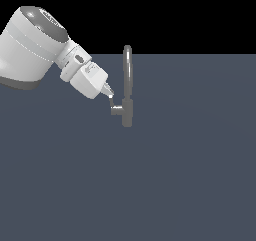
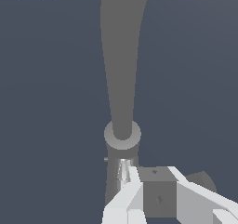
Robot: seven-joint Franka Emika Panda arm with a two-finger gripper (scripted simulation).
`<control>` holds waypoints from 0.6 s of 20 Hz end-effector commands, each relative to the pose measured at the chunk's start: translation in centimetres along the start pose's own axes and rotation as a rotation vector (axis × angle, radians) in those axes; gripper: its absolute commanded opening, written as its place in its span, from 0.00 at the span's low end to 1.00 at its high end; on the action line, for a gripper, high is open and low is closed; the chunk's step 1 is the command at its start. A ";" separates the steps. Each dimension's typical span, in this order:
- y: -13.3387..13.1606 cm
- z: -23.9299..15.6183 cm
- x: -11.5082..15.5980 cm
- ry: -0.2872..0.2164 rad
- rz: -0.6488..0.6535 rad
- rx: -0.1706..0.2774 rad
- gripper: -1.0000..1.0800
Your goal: Turn on the faucet by rotating a designated handle.
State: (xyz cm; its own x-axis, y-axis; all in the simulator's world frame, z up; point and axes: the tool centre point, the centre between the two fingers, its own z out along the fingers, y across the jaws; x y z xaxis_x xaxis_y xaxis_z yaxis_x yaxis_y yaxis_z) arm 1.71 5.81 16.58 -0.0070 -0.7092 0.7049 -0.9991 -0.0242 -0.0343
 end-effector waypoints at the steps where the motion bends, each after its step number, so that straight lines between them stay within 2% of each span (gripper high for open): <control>1: 1.5 0.8 -0.6 0.003 -0.008 -0.019 0.00; 7: 3.5 1.3 -1.0 0.003 -0.007 -0.022 0.00; 9: 2.7 0.7 -0.7 0.005 -0.004 -0.007 0.00; 12: 3.5 1.7 -1.6 0.004 -0.005 -0.011 0.00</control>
State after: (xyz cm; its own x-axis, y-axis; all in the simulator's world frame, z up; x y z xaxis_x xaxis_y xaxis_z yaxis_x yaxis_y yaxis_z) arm -1.08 5.76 15.15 -0.0088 -0.7080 0.7061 -0.9992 -0.0220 -0.0346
